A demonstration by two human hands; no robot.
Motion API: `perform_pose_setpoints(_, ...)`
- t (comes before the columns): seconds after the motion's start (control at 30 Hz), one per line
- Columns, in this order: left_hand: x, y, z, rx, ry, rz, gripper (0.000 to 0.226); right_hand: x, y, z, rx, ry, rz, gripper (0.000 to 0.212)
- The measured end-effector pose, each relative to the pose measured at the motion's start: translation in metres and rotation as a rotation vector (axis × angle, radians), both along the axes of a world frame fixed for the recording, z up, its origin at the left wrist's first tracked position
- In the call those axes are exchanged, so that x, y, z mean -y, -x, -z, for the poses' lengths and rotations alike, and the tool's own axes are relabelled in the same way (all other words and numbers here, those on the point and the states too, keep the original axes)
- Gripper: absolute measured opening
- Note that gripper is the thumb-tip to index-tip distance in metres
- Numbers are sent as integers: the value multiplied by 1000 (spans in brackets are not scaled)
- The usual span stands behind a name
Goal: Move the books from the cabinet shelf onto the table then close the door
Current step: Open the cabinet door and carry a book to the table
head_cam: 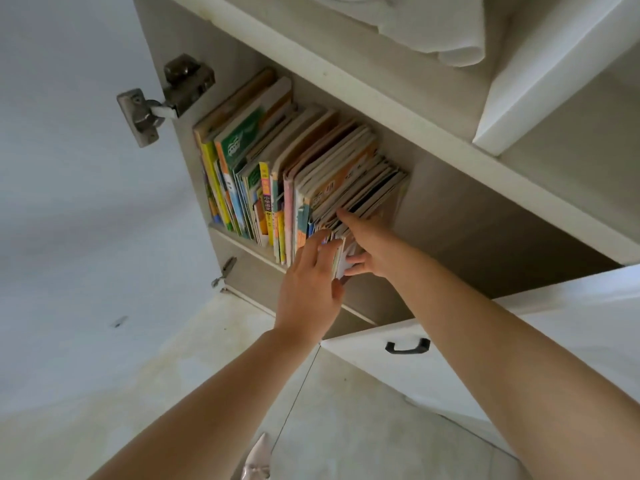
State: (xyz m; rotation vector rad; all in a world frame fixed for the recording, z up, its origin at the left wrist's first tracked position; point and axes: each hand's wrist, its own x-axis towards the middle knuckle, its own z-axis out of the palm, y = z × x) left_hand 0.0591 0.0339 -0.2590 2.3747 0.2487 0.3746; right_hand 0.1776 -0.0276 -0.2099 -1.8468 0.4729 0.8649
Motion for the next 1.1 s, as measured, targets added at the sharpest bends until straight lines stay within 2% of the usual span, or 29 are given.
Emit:
perform_pose_setpoints(0.2,11,-1,13,15,129,-23,63,15,-2,-1,-14,5,-75,54)
perform_pose_setpoints(0.4,22,-11,21,33,275,-18,60,35,-10,-9,-53,29,-93,27)
perform_pose_setpoints(0.5,28,-18,26,54,326,-79,61,35,-21,-10,-68,23,-21,44)
perform_pose_setpoints(0.57,30,-21,30,55,277,-98,59,31,-27,-9,-49,56,46,67)
perform_pose_setpoints(0.63,32,-23,35,47,226,-83,50,26,-32,-7,-9,116,114,80)
perform_pose_setpoints(0.73,31,-23,46,1,227,-43,45,23,-34,-7,29,162,191,85)
perform_pose_setpoints(0.83,30,-25,53,3,214,-63,46,19,-34,-9,43,176,178,91)
perform_pose_setpoints(0.97,28,-26,56,39,209,-89,50,17,-35,-8,49,155,139,83)
perform_pose_setpoints(1.1,24,-28,55,75,244,-107,42,21,-40,-3,-2,123,114,72)
